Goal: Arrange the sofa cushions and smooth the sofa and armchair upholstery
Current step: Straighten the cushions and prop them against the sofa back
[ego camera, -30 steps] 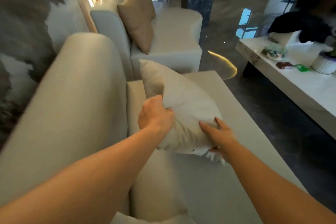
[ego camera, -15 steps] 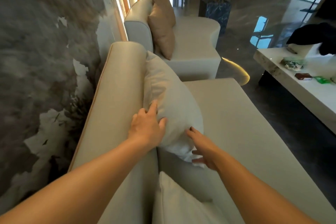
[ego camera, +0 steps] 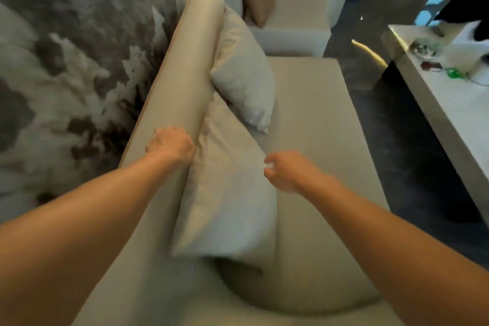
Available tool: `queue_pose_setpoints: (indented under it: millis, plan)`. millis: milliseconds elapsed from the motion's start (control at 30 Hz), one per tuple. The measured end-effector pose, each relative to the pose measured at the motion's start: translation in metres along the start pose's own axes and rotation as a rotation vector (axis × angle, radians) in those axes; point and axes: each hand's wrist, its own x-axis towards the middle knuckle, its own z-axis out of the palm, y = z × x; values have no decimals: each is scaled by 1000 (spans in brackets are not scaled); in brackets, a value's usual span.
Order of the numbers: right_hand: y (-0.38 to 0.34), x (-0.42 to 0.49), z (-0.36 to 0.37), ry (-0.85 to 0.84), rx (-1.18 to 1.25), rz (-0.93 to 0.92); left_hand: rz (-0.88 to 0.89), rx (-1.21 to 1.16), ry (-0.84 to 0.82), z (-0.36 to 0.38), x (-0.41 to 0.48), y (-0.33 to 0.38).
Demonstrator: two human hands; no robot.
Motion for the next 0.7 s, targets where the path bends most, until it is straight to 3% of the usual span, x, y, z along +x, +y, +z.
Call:
queue_pose_setpoints:
  millis: [233, 467, 600, 700]
  plan:
    - [3, -229, 89, -295, -43, -18, 0, 13, -53, 60, -220, -69]
    - [6, -330, 172, 7, -69, 51, -65, -157, 68, 128, -326, -90]
    - [-4, -349, 205, 100, -26, 122, -117, -234, 37, 141, -361, -82]
    - [-6, -347, 219, 257, -72, 135, -139, -235, 122, 148, -363, -71]
